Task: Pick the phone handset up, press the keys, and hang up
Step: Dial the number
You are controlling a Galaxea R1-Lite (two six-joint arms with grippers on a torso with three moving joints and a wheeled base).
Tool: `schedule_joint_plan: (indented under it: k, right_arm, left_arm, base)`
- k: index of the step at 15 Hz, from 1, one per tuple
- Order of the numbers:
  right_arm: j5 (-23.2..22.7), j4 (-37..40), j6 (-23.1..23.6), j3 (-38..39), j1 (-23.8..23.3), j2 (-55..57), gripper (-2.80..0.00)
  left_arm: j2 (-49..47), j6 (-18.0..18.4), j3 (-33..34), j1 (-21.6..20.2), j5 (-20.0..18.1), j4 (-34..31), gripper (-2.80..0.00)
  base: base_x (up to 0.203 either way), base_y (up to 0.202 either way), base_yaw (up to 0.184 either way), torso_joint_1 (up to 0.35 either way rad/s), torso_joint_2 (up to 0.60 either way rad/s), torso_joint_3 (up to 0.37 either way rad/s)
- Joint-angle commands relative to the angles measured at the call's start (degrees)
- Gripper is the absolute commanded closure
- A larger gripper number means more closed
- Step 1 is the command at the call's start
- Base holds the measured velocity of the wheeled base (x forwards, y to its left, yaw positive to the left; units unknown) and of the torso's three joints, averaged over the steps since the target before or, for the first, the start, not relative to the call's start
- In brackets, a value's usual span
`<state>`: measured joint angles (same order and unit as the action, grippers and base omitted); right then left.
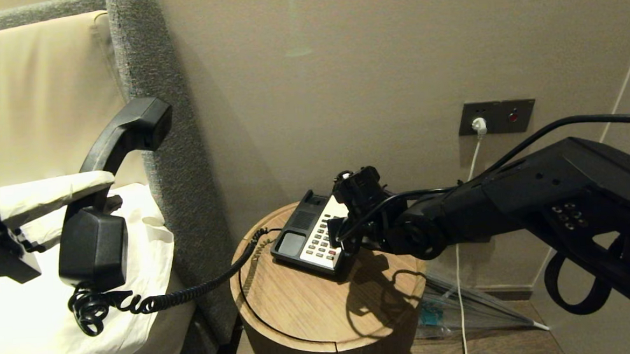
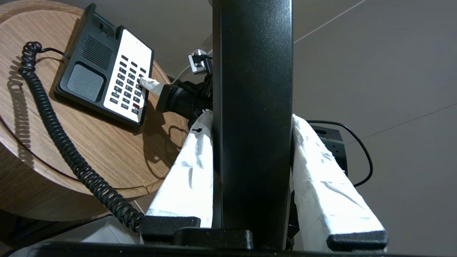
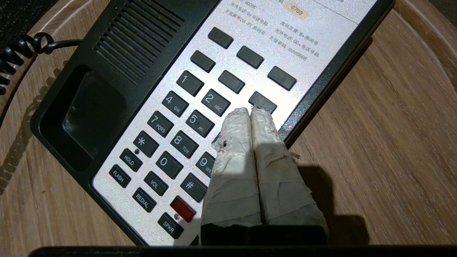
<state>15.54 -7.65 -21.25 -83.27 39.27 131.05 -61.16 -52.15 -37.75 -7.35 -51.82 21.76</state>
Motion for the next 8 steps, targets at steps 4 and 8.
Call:
schedule_joint_plan:
  k: [4, 8]
  right_arm:
    - [-0.07, -0.26, -0.10, -0.49, 0.62, -2.03, 0.00]
    - [-0.33, 0.14, -0.47, 0.79, 1.56, -3.33, 0.00]
  left_arm:
    - [0.34, -0.32, -0.04, -0.03, -0.30, 0.13, 0.00]
    - [0.52, -0.32, 0.14, -0.03, -0.38, 0.04, 0.00]
  base:
    - [0.000, 0.000, 0.000, 0.000, 0.00, 0.000]
    - [0.000, 0.000, 0.000, 0.000, 0.00, 0.000]
